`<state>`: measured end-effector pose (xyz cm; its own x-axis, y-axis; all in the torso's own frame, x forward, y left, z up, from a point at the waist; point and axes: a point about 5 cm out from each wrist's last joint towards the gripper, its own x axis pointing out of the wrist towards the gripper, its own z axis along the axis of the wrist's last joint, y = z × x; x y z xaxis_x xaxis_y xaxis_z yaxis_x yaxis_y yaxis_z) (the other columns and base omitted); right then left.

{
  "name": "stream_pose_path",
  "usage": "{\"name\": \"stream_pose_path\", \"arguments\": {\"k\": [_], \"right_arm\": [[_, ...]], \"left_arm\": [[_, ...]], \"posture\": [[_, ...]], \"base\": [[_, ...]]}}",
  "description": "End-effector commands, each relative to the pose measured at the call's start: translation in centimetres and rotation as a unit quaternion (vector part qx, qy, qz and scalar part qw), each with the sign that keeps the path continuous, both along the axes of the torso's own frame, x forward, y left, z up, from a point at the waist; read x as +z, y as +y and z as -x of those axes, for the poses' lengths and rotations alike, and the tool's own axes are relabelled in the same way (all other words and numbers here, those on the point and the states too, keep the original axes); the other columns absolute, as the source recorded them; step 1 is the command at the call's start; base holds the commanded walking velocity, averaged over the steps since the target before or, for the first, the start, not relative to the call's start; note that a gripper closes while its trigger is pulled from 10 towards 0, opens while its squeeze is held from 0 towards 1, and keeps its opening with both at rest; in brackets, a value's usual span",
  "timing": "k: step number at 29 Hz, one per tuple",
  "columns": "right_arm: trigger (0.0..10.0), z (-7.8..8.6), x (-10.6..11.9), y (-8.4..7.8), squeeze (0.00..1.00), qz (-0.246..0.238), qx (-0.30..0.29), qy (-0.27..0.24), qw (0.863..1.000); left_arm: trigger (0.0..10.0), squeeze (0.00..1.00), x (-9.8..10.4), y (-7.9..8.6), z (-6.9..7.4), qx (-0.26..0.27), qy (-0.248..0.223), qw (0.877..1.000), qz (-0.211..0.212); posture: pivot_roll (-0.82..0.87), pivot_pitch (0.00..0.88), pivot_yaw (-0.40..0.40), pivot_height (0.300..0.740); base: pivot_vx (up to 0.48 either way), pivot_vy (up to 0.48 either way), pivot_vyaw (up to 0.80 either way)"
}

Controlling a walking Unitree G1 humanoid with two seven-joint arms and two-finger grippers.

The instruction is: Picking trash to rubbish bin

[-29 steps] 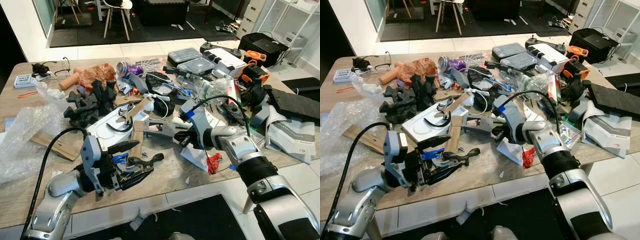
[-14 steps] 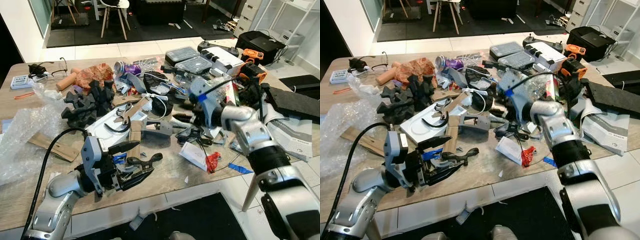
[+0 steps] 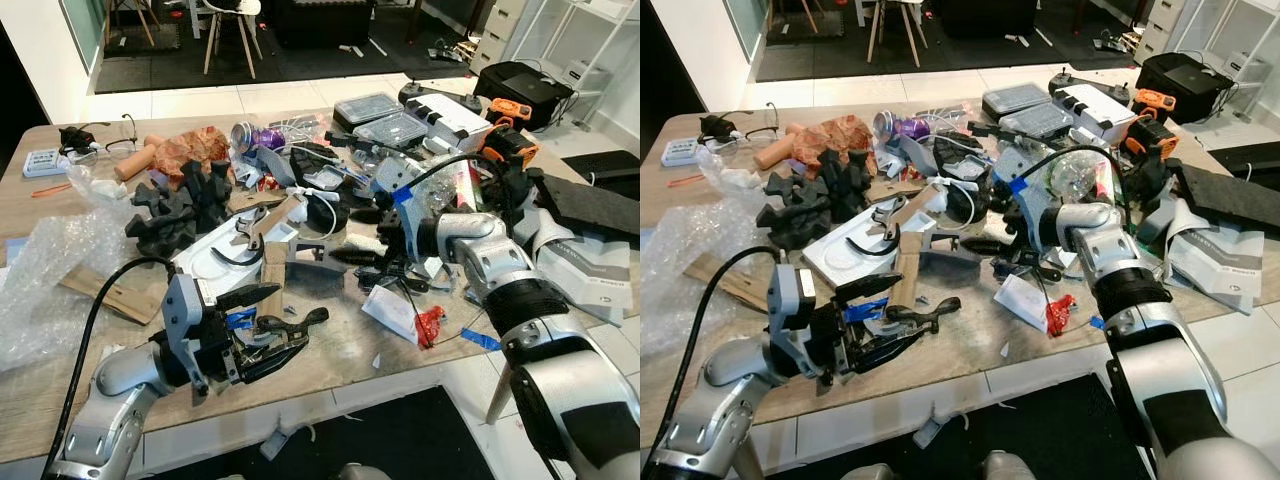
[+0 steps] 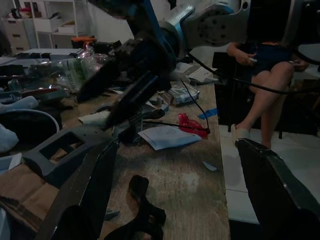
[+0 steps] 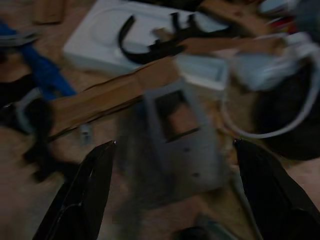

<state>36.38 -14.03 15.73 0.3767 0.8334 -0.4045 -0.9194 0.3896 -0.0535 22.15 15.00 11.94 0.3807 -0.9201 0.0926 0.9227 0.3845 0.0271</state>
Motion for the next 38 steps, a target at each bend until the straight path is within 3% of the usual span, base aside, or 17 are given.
{"name": "stream_pose_path", "arguments": {"k": [1,2,3,4,5,11,14,26,38], "right_arm": [[10.0,0.0,0.0,0.0,1.00,-0.006,0.012,0.013,1.000],[10.0,0.0,-0.1,0.0,1.00,-0.004,0.016,0.017,1.000],[10.0,0.1,-0.3,-0.1,0.93,0.003,0.021,0.023,1.000],[10.0,0.1,-0.5,-0.1,0.04,0.012,0.027,0.026,0.999],[10.0,0.1,-0.6,-0.1,0.00,0.020,0.031,0.027,0.999],[10.0,0.1,-0.8,-0.2,0.00,0.069,0.048,0.006,0.996],[10.0,-0.1,-1.0,-0.6,0.00,0.119,0.051,-0.029,0.991],[10.0,-1.4,1.4,0.5,0.00,0.065,0.023,-0.111,0.991],[10.0,-1.8,1.9,1.0,0.00,0.035,0.008,-0.103,0.994]], "left_arm": [[10.0,0.00,-0.4,0.1,0.3,-0.007,0.004,1.000,-0.018],[10.0,0.00,-0.5,0.1,0.4,-0.007,0.004,1.000,-0.020],[10.0,0.00,-0.5,0.2,0.4,-0.007,0.004,1.000,-0.027],[10.0,0.00,-0.6,0.3,0.4,-0.007,0.005,0.999,-0.039],[10.0,0.00,-0.7,0.3,0.4,-0.007,0.008,0.999,-0.047],[10.0,0.00,-1.0,0.6,0.4,0.006,0.016,0.998,-0.065],[10.0,0.00,-1.2,0.9,0.3,0.021,0.022,0.997,-0.075],[10.0,0.00,-0.8,1.6,0.1,0.063,0.030,0.994,-0.079],[10.0,0.00,0.7,3.5,0.3,0.080,0.027,0.993,-0.087]], "posture": [[0.05,0.000,-0.051,0.740],[0.05,0.000,-0.051,0.740],[0.05,0.000,-0.051,0.740],[0.06,0.000,-0.050,0.740],[0.06,0.000,-0.050,0.740],[0.06,0.000,-0.049,0.740],[0.08,0.000,-0.049,0.740],[0.10,0.000,-0.031,0.740],[0.12,0.040,-0.016,0.740]], "base": [[0.000,0.000,0.00],[0.000,0.000,0.00],[0.000,0.000,0.00],[0.000,0.000,0.00],[0.000,0.000,0.00],[0.000,0.000,0.00],[0.000,0.000,0.00],[0.000,0.000,0.00],[0.000,0.000,0.00]]}}
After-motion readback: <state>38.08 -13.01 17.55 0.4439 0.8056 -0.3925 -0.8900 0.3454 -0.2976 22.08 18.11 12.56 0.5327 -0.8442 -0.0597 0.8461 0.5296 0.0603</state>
